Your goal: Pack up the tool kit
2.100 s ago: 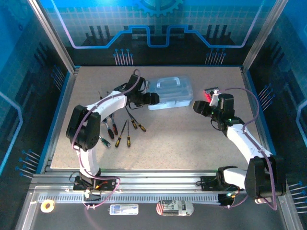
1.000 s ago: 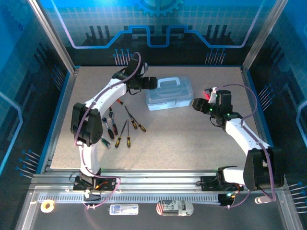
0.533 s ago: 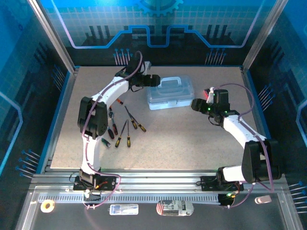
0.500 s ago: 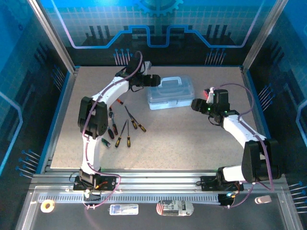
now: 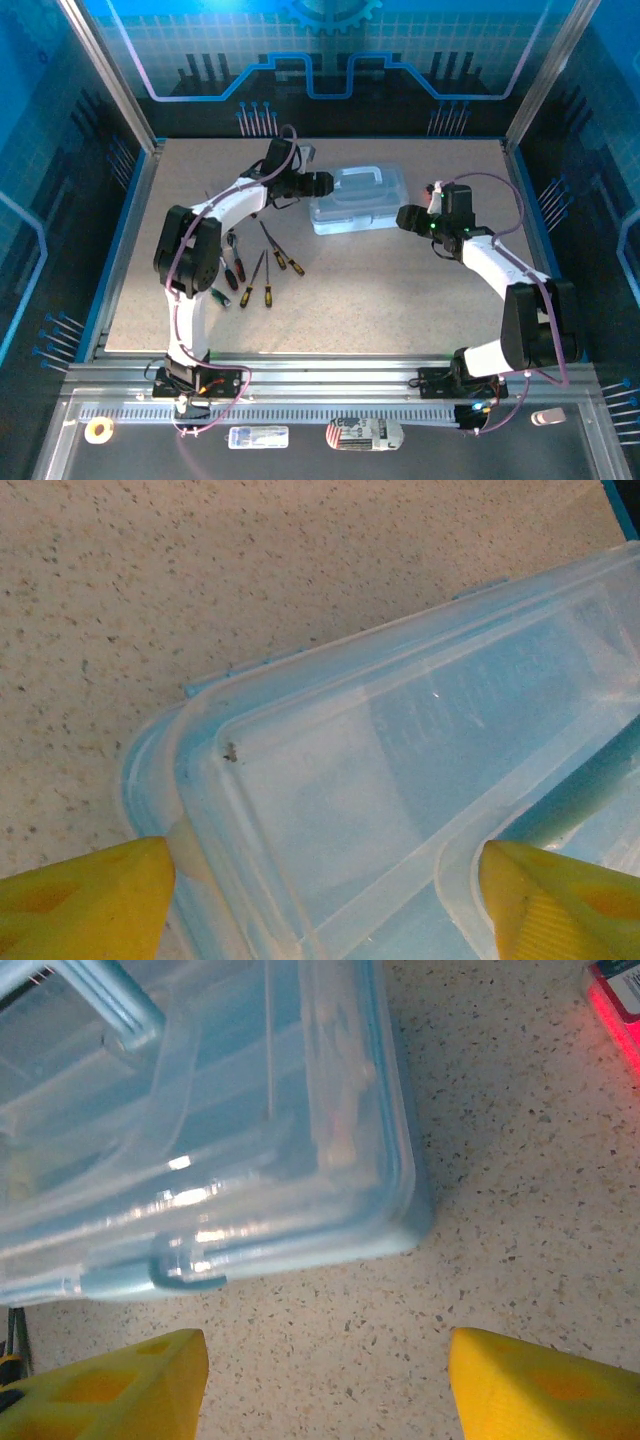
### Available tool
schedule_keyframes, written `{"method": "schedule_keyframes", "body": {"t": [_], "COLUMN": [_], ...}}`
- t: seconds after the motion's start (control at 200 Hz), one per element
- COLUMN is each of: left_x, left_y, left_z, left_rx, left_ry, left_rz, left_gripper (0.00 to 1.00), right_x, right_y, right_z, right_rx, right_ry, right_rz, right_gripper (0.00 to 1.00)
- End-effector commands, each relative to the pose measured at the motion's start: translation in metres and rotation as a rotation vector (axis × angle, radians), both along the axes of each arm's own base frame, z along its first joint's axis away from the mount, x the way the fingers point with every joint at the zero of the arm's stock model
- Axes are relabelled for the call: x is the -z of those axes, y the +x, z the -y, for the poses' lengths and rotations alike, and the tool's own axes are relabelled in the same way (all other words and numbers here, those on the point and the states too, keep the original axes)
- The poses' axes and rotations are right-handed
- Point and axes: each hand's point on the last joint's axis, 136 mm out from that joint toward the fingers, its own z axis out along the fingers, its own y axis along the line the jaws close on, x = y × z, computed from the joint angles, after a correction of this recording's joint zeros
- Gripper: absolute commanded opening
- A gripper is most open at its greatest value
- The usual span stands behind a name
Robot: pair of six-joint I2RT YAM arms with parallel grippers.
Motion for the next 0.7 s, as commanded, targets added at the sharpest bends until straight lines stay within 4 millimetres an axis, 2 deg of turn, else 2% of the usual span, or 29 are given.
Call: {"method": "schedule_keyframes", "body": {"t": [0.0, 0.095, 0.21, 0.22, 0.24, 0.46, 0.58, 0.695], "left_x": [0.022, 0.021, 0.025, 0.025, 0.025, 0.037, 0.033, 0.019], "left_y": [-0.039, -0.058, -0.082, -0.084, -0.089, -0.144, -0.169, -0.188], "left_z": [0.013, 0.023, 0.029, 0.029, 0.030, 0.049, 0.069, 0.087], "left_rx": [0.031, 0.036, 0.008, 0.007, 0.003, 0.029, 0.090, 0.149], "left_ry": [0.024, 0.028, 0.037, 0.034, 0.029, 0.009, 0.022, 0.023], "left_rz": [-0.093, -0.109, -0.139, -0.143, -0.149, -0.205, -0.213, -0.215], "left_gripper": [0.79, 0.78, 0.78, 0.78, 0.77, 0.77, 0.77, 0.78], "right_x": [-0.012, -0.011, 0.001, -0.006, -0.008, 0.006, 0.010, 0.016], "right_y": [0.011, 0.015, 0.014, 0.019, 0.021, 0.026, 0.035, 0.043], "right_z": [-0.007, -0.008, -0.008, -0.009, -0.009, -0.006, -0.009, -0.016], "right_rx": [-0.008, -0.009, -0.006, -0.005, -0.003, 0.002, -0.006, -0.025], "right_ry": [0.006, 0.005, -0.002, 0.000, -0.001, -0.027, -0.024, -0.006], "right_rz": [0.031, 0.031, -0.007, 0.012, 0.015, -0.013, -0.031, -0.052], "right_gripper": [0.66, 0.66, 0.65, 0.65, 0.65, 0.63, 0.63, 0.63]}}
